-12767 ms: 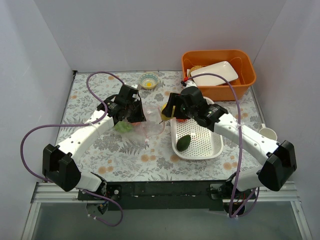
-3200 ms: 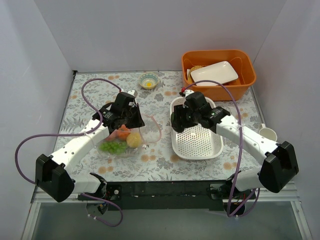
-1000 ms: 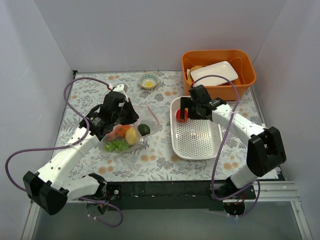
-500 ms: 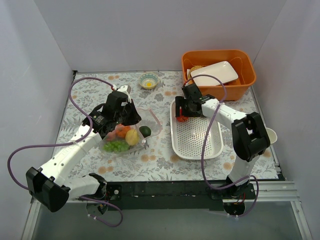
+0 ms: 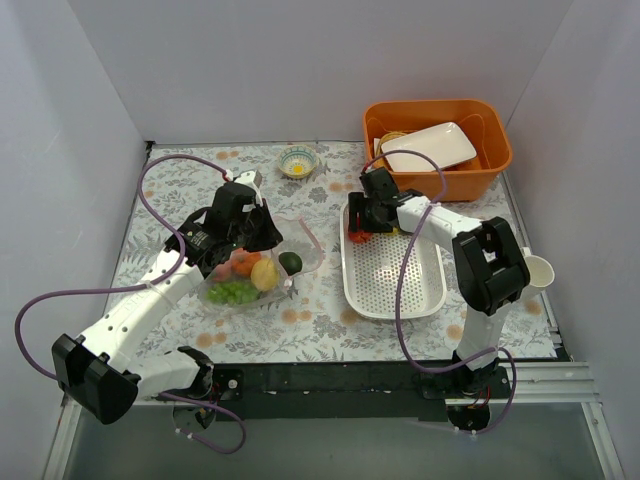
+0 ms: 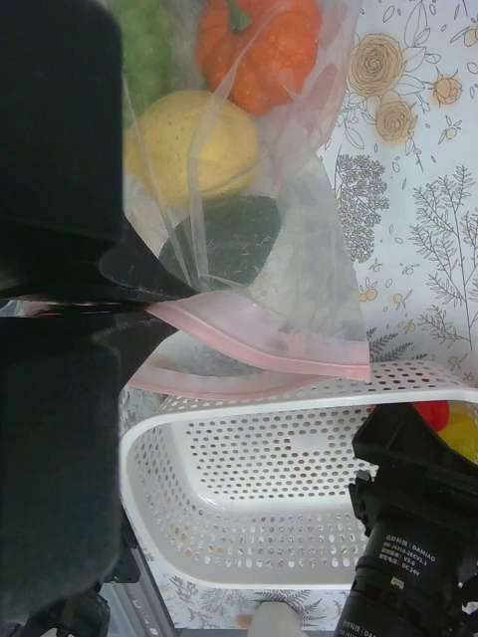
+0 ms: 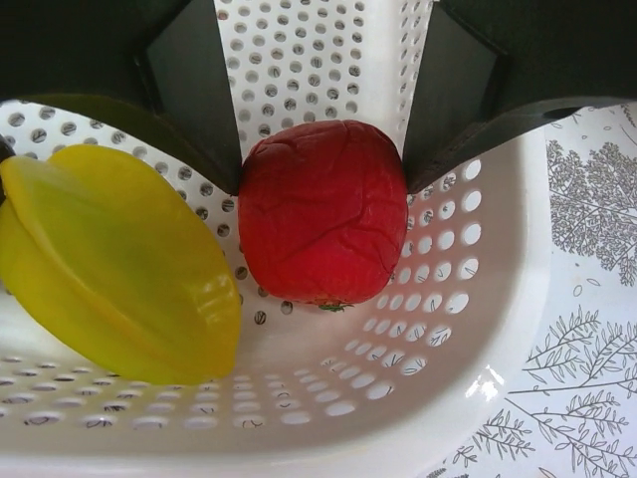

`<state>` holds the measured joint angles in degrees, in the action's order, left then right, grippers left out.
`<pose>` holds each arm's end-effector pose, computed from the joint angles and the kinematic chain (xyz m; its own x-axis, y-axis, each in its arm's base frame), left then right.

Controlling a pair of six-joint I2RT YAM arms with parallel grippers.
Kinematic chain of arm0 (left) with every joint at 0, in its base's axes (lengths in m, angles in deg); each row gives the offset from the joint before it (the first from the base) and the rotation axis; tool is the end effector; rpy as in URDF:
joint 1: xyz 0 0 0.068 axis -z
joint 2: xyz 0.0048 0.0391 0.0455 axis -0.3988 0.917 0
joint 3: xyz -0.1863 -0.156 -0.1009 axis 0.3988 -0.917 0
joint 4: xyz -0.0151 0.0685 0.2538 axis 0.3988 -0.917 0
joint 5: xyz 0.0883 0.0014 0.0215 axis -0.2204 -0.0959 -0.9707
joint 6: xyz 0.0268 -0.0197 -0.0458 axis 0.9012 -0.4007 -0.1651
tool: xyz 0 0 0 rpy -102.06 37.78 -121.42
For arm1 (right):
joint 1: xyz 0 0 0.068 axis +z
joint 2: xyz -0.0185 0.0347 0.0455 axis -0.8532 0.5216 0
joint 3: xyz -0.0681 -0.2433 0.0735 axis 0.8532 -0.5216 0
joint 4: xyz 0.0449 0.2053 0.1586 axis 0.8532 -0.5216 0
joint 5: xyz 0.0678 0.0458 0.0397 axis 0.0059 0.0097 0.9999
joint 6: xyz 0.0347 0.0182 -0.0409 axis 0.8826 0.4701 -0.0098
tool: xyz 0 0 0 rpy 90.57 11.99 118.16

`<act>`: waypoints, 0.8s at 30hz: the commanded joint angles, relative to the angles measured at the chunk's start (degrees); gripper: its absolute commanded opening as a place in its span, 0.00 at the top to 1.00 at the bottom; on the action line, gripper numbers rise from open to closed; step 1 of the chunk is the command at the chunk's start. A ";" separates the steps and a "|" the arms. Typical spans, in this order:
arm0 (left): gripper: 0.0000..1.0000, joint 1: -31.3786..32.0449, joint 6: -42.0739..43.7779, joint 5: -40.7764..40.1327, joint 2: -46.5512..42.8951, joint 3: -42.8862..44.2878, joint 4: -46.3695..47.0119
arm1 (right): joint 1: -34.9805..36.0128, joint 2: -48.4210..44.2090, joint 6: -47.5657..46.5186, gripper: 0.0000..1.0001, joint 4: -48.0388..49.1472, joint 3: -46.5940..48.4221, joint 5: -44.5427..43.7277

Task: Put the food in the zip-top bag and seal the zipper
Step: Pick up the fake fruit from the bin.

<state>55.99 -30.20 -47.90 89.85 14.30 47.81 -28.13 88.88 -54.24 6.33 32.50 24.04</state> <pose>0.2135 -0.1348 0.3211 -0.6731 -0.6960 -0.2500 -0.3669 0.6078 -0.7042 0.3494 0.1999 0.1928 -0.7894 0.0068 -0.6138 -0.1307 0.9751 0.1790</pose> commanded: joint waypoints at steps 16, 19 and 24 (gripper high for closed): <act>1.00 0.29 -0.56 -0.04 0.63 1.12 -1.03 | -0.20 -12.89 1.83 0.59 -0.83 -8.03 2.35; 1.00 0.29 -1.44 0.22 0.01 0.42 -0.51 | -0.20 -17.20 1.83 0.59 -3.12 -9.70 2.70; 1.00 0.29 -1.36 0.93 0.89 1.03 -0.33 | -0.20 -23.25 1.92 0.58 -5.50 -12.33 6.03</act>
<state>55.99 -31.44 -47.66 91.12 14.32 47.20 -28.17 70.26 -52.82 2.86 22.08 26.97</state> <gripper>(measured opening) 0.010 0.620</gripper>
